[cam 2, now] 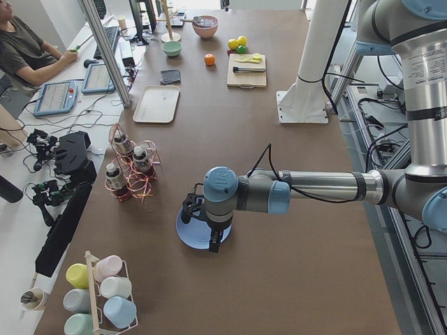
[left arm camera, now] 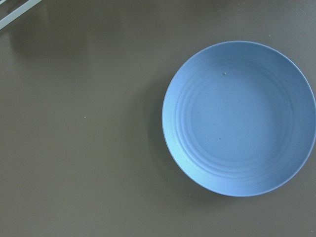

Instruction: Pick orange to plate

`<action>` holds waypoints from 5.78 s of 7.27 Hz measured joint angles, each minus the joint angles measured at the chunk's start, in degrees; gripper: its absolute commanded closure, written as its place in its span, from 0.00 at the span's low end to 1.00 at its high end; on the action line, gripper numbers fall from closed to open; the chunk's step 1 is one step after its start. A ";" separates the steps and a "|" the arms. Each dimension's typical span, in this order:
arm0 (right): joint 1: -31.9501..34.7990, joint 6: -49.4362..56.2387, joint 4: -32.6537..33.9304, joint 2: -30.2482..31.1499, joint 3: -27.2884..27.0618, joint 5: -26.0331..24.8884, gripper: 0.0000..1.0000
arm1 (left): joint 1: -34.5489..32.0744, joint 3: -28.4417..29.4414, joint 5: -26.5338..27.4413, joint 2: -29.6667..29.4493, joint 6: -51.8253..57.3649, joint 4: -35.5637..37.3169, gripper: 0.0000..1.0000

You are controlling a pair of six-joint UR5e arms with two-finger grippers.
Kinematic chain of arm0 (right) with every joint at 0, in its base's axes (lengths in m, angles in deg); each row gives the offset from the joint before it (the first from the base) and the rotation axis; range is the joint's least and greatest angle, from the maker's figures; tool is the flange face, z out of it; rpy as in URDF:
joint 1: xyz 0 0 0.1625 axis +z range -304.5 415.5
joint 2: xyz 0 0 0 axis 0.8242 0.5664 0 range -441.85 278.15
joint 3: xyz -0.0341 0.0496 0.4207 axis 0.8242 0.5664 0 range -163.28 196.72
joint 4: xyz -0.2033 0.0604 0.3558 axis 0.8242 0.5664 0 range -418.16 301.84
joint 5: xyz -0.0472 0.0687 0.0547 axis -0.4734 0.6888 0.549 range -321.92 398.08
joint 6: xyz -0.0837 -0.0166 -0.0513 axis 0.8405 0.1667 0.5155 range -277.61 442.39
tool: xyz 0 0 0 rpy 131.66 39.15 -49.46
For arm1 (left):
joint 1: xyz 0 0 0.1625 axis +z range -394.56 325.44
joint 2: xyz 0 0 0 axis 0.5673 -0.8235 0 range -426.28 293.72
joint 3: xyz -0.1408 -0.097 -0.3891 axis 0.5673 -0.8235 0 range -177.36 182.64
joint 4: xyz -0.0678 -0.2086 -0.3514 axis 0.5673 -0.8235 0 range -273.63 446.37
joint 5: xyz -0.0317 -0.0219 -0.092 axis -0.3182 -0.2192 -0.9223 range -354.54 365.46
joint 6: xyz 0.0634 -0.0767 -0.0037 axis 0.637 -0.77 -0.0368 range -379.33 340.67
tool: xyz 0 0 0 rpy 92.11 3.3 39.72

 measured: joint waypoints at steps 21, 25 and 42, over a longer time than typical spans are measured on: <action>-2.69 -0.33 -0.11 -1.28 0.06 0.04 0.00 | 16.22 28.84 0.01 -12.51 -17.62 -31.41 1.00; -5.74 -10.32 -0.09 -9.48 0.28 0.05 0.00 | 16.70 16.18 -6.64 -13.02 -35.17 -31.50 1.00; -34.18 -47.82 -21.08 -24.00 13.46 -12.31 1.00 | 57.56 1.55 25.07 -36.07 -88.90 -23.53 0.04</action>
